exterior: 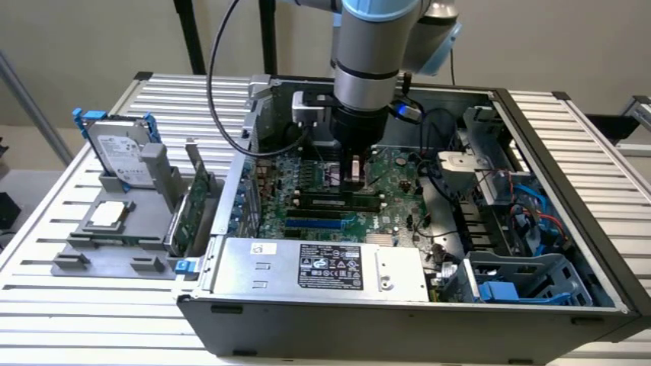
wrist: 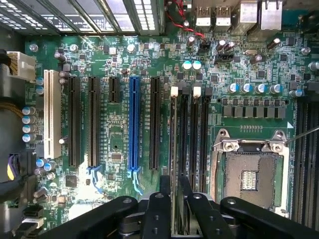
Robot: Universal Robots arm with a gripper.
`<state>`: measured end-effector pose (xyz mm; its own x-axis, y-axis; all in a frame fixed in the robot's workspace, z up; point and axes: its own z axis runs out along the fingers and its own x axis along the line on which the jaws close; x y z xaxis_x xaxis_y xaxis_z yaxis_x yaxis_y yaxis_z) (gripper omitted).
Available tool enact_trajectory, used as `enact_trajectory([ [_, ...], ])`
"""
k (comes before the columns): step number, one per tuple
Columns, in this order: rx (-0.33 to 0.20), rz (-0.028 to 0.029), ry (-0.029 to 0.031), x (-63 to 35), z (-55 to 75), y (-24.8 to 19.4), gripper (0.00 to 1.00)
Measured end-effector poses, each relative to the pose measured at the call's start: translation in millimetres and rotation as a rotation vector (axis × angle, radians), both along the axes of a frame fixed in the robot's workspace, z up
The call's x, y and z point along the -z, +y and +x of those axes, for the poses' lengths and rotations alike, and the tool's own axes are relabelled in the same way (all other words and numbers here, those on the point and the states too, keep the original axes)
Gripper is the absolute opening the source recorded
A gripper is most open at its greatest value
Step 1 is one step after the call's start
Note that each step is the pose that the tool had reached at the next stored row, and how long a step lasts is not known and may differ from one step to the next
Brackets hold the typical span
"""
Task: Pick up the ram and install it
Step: 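Press down the ram until it locks into place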
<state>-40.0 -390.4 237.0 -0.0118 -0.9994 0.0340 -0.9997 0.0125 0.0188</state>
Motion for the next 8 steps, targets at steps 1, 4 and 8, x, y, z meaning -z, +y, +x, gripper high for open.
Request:
enact_trajectory([
  [1,0.0,0.0002,-0.0001,-2.3,-0.6,0.0,1.0],
  [4,0.0,0.0003,0.0,-8.3,-2.4,0.0,1.0],
  [8,0.0,0.0018,-0.0002,-10.2,-3.1,-0.1,0.0],
])
